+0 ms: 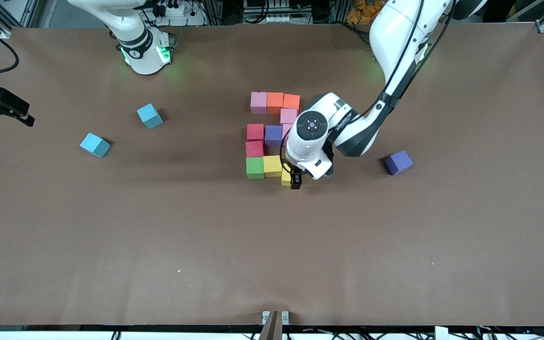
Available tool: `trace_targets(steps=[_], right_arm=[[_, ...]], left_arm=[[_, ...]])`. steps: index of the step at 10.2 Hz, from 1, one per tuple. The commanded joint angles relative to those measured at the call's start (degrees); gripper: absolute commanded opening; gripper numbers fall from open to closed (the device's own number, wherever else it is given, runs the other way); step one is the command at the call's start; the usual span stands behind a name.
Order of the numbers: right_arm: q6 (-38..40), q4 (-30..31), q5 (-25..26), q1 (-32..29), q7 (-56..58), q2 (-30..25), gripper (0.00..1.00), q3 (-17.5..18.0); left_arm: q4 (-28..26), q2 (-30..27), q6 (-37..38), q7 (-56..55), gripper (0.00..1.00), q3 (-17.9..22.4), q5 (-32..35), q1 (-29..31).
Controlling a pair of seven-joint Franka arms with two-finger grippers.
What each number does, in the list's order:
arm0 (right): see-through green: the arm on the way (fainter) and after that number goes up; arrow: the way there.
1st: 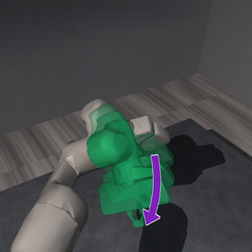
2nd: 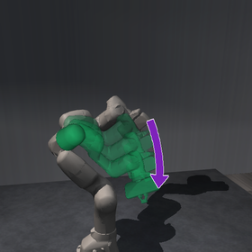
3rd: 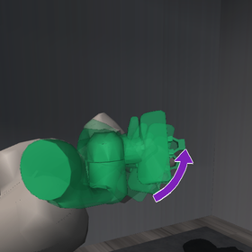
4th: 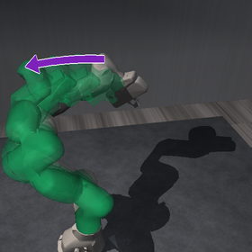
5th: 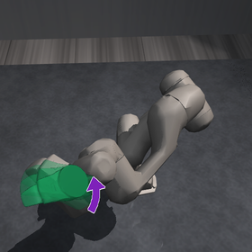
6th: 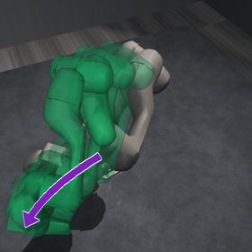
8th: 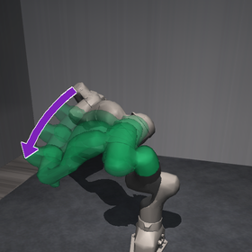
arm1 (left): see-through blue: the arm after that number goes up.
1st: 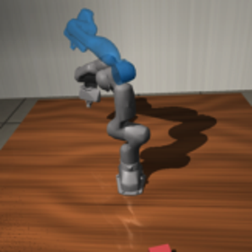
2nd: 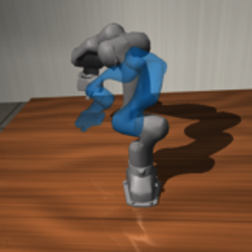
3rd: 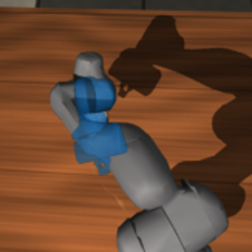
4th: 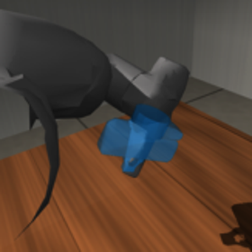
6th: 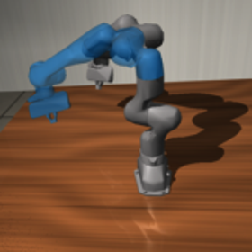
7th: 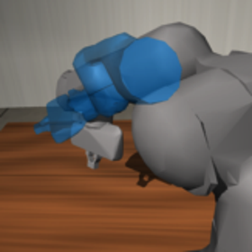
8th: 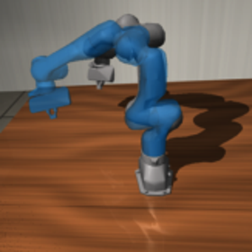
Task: Form number 2 with 11 blocks
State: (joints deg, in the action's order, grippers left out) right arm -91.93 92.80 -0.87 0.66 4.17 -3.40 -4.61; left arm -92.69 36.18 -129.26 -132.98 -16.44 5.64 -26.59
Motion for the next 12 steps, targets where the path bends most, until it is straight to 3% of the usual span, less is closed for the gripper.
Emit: trace_targets(steps=[1, 4, 5, 6, 8, 9, 12], right_arm=[[1.1, -1.8, -0.5, -1.8, 0.2, 0.6, 1.00, 0.4], [1.1, -2.4, -0.5, -2.4, 0.4, 0.6, 1.00, 0.5], [1.1, -2.5, -0.6, -2.4, 0.4, 0.6, 1.00, 0.5], [1.1, -2.5, -0.6, -2.4, 0.4, 0.6, 1.00, 0.5], [1.2, -2.5, -0.5, -2.4, 0.5, 0.4, 1.00, 0.4], [1.2, -2.5, -0.5, -2.4, 0.5, 0.3, 1.00, 0.4], [1.2, -2.5, -0.4, -2.5, 0.6, 0.2, 1.00, 0.4]], left_arm=[[-0.5, -2.8, 2.8, 2.8, 1.00, -0.5, -1.0, 3.0], [4.3, -0.4, 3.0, 17.4, 0.98, -0.3, -1.1, 6.6], [6.1, 0.9, 2.9, 22.4, 0.83, -0.3, -1.3, 7.5], [7.6, 1.5, 2.9, 25.7, 0.79, 0.0, -1.3, 7.7], [7.9, 0.6, 2.9, 36.2, 0.45, 0.1, -0.7, 9.4], [7.6, -0.4, 3.1, 40.0, 0.39, 0.3, -0.5, 10.1], [7.6, -7.6, 12.7, 59.8, 0.50, 0.3, 0.0, 15.7]])
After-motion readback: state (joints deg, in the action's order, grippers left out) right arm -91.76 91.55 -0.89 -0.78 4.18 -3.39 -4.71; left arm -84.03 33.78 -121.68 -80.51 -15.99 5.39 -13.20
